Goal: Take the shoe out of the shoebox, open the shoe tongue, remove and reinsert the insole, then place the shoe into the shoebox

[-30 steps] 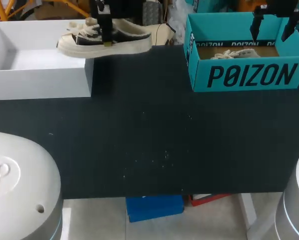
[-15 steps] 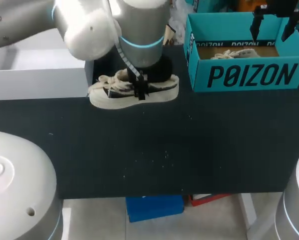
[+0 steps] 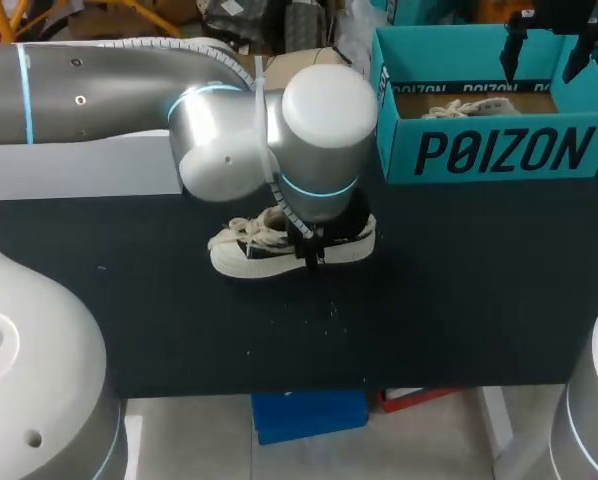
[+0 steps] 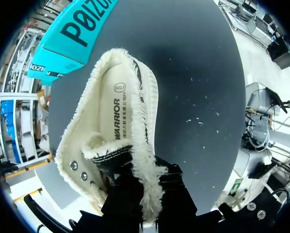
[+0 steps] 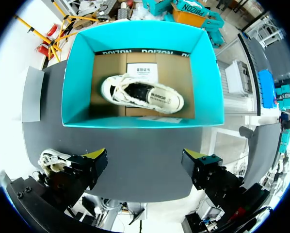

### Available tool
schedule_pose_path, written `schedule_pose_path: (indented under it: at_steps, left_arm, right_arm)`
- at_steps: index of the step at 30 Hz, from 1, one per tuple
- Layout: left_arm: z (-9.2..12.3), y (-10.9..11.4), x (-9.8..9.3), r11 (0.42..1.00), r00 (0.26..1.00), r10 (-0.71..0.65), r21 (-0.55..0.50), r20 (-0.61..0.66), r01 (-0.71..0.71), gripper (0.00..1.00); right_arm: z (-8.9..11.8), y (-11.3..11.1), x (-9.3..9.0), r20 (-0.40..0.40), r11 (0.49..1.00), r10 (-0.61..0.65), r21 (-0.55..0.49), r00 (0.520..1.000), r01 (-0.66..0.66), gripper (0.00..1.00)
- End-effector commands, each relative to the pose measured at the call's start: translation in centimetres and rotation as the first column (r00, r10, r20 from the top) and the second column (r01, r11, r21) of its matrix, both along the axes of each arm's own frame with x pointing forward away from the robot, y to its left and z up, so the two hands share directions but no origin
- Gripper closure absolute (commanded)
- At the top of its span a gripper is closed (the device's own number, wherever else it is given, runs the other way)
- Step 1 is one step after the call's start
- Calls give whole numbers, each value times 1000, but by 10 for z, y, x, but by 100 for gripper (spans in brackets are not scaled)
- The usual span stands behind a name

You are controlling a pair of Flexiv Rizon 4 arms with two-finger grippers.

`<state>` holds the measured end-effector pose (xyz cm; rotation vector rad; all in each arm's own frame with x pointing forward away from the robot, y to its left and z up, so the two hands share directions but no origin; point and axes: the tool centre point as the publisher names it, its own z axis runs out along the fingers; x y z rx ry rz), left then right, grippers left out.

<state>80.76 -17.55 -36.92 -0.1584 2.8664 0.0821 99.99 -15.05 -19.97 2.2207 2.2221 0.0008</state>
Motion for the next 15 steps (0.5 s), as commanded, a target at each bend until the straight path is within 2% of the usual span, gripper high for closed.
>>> schedule_pose_path:
  at_steps: [1, 5, 6, 7, 8, 12, 15]
  left_arm:
    - [-43, 2, 4, 1000, 1000, -26, 11, 7, 26, 100]
    - [-55, 7, 4, 997, 997, -74, 30, 15, 74, 100]
    - [-57, 8, 3, 996, 996, -88, 24, 10, 88, 94]
    - [-56, 9, 3, 996, 996, -90, 28, 11, 89, 27]
    - [-54, 12, 2, 995, 995, -96, 23, 15, 96, 0]
    - [-29, 13, -4, 985, 988, -156, -73, 10, 156, 0]
    - [1, 15, -8, 973, 985, -174, -153, -1, 172, 0]
  right_arm:
    - [0, 0, 0, 0, 1000, 0, 0, 1000, 0, 0]
    - [0, 0, 0, 0, 1000, 0, 0, 1000, 0, 0]
    - [0, 0, 0, 0, 1000, 0, 0, 1000, 0, 0]
    - [0, 0, 0, 0, 1000, 0, 0, 1000, 0, 0]
    - [0, 0, 0, 0, 1000, 0, 0, 1000, 0, 0]
    - [0, 0, 0, 0, 1000, 0, 0, 1000, 0, 0]
    - [0, 0, 0, 0, 1000, 0, 0, 1000, 0, 0]
